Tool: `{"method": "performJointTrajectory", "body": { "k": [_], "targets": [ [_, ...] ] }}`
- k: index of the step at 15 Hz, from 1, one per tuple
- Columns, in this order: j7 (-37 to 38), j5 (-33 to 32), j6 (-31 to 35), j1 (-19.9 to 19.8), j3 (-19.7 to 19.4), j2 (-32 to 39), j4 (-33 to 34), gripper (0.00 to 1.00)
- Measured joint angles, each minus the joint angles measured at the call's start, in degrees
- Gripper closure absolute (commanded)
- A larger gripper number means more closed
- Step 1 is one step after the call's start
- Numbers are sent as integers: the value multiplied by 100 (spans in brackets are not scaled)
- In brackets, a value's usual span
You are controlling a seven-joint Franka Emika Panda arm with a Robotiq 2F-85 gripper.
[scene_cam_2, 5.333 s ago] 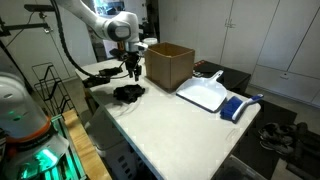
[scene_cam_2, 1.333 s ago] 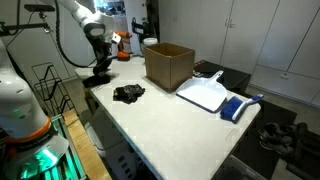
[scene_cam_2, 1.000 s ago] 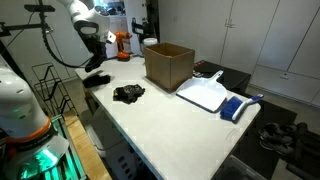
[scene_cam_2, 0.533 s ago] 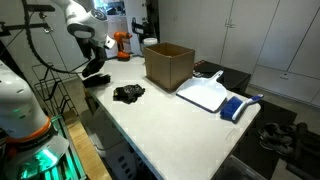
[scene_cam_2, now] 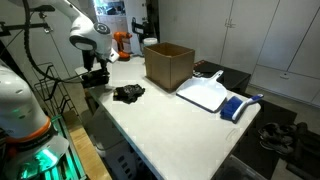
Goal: Pick up the far right glove and stack it on the second far right glove, Pick up the far left glove and stack it on the second far left glove, pick up the gloves stack on the left and put it on top of the gloves stack on the right, pick up the gloves stack and put it in the cardboard box on the table
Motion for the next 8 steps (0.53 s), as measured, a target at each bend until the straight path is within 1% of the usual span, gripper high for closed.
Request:
{"method": "performJointTrajectory", "body": {
  "k": [2, 3, 4, 6, 7, 8],
  "targets": [
    [131, 61, 170, -2, -1, 117, -72, 98],
    [203, 62, 201, -6, -2, 181, -94, 71],
    [275, 58, 214, -9, -2, 241, -109, 70],
    [344, 37, 216, -14, -2, 335, -128, 57],
    [345, -14, 215, -17, -3, 360, -137, 48],
    [345, -85, 210, -19, -6, 368, -144, 42]
  ]
}}
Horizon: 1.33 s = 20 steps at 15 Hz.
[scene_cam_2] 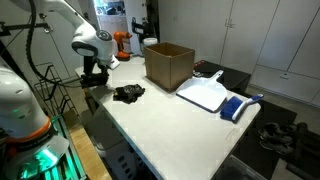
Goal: Pick up the far right glove and stack it on the second far right glove, Pick up the far left glove and stack it on the second far left glove, pick up the gloves stack on the left and put it on top of the gloves stack on the right, pick up the gloves stack and put it in the cardboard box on the table
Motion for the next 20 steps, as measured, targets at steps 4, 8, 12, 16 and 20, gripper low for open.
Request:
{"method": "performJointTrajectory", "body": {
  "k": [4, 8, 12, 16, 20],
  "targets": [
    [219, -758, -27, -44, -19, -35, -35, 11],
    [261, -1388, -639, -76, -87, -156, -57, 0],
    [195, -1767, -1006, -83, -169, -224, -57, 0],
    [127, -1941, -1084, -124, -286, -451, -71, 0],
    [-371, -1870, -1339, -87, -345, -727, -126, 0]
  ]
}}
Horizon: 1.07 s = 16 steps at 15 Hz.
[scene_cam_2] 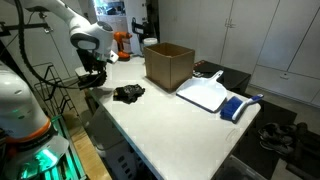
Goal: Pick up the far right glove and stack it on the second far right glove, Pick up the far left glove and stack it on the second far left glove, pick up the gloves stack on the left and put it on top of the gloves stack on the right, pick up the gloves stack and put it in the cardboard box on the table
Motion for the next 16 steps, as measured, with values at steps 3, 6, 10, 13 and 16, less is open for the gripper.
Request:
{"method": "performJointTrajectory", "body": {
  "k": [3, 6, 10, 13, 16],
  "targets": [
    [-100, 9, -9, 13, -16, -51, -21, 0],
    [-101, 23, -172, 36, -15, 25, 41, 0],
    [-90, 80, -350, 82, -2, 291, 84, 0],
    [-90, 80, -317, 87, 40, 495, 95, 0],
    [-91, 139, -101, 99, 104, 721, 155, 0]
  ]
}}
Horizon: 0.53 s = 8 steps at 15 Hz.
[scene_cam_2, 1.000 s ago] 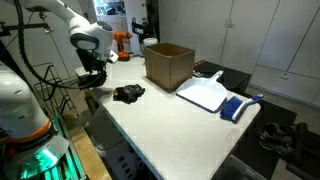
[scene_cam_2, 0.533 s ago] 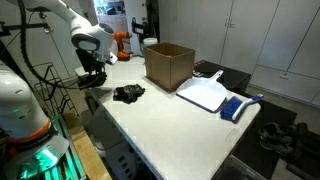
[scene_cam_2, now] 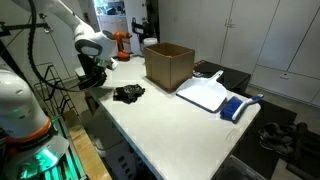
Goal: Pick up the far right glove and stack it on the second far right glove, Pick up the far left glove and stack it on the second far left glove, pick up the gloves stack on the left and put it on top of the gloves stack on the right, pick up the gloves stack and put it in the cardboard box on the table
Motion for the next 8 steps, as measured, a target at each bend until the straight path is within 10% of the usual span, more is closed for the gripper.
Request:
{"method": "performJointTrajectory", "body": {
  "k": [8],
  "targets": [
    [112, 223, 600, 64, 200, 517, 304, 56]
  ]
}}
